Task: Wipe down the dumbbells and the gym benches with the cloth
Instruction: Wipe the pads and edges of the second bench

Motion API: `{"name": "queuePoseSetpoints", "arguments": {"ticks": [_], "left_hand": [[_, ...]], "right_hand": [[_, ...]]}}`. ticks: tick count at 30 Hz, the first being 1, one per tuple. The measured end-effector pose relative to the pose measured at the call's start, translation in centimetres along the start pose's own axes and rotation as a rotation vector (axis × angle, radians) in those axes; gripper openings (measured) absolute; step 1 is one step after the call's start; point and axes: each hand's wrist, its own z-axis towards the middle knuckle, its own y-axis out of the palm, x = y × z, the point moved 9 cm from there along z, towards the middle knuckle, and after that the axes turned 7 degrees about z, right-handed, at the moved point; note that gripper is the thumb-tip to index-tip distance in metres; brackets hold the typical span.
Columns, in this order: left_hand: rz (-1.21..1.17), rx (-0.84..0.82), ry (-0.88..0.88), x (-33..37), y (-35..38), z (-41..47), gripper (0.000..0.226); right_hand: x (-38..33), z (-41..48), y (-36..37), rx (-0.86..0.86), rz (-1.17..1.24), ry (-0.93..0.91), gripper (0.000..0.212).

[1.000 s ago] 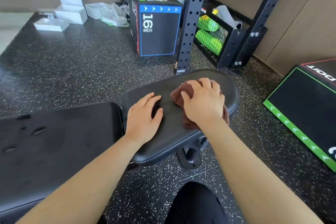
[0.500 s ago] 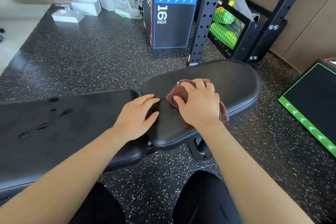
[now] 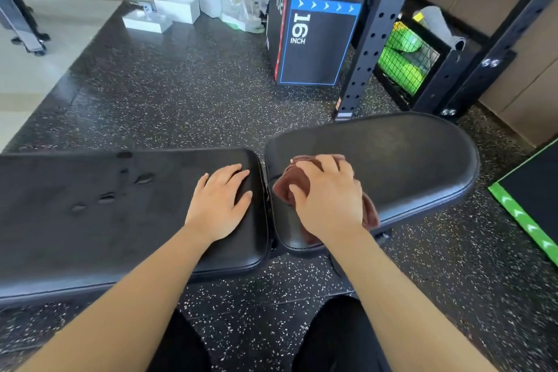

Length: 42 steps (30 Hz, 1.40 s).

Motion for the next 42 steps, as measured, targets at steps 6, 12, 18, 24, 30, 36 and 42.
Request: {"name": "queuePoseSetpoints", "arguments": {"ticks": [6, 12, 18, 24, 30, 36, 42], "left_hand": [[-0.067, 0.038, -0.011, -0.2, -0.4, 0.0, 0.044], [-0.109, 0.047, -0.013, -0.3, -0.7, -0.3, 0.040], [-0.191, 0.073, -0.039, -0.7, -1.2, 0.0, 0.035], [-0.189, 0.042, -0.034, -0.6, -1.0, -0.4, 0.038], [-0.199, 0.033, -0.046, -0.6, -1.2, -0.4, 0.037], [-0.198, 0.070, -0.005, -0.3, -2.1, -0.2, 0.034], [-0.212, 0.062, -0.018, 0.1, -2.5, -0.4, 0.032]], "right_hand": [[-1.9, 5.8, 1.8, -0.099, 0.080, 0.069, 0.043], [-2.0, 1.3, 1.5, -0.048, 0.046, 0.027, 0.044], [-2.6, 2.2, 2.5, -0.055, 0.021, 0.102, 0.042], [-4.3, 8.3, 4.3, -0.115, 0.023, 0.061, 0.043], [-4.8, 9.9, 5.0, -0.186, 0.018, 0.003, 0.044], [-4.1, 1.6, 3.0, -0.131, 0.049, -0.068, 0.043], [-1.5, -4.3, 0.0, -0.021, 0.098, -0.080, 0.040]]}}
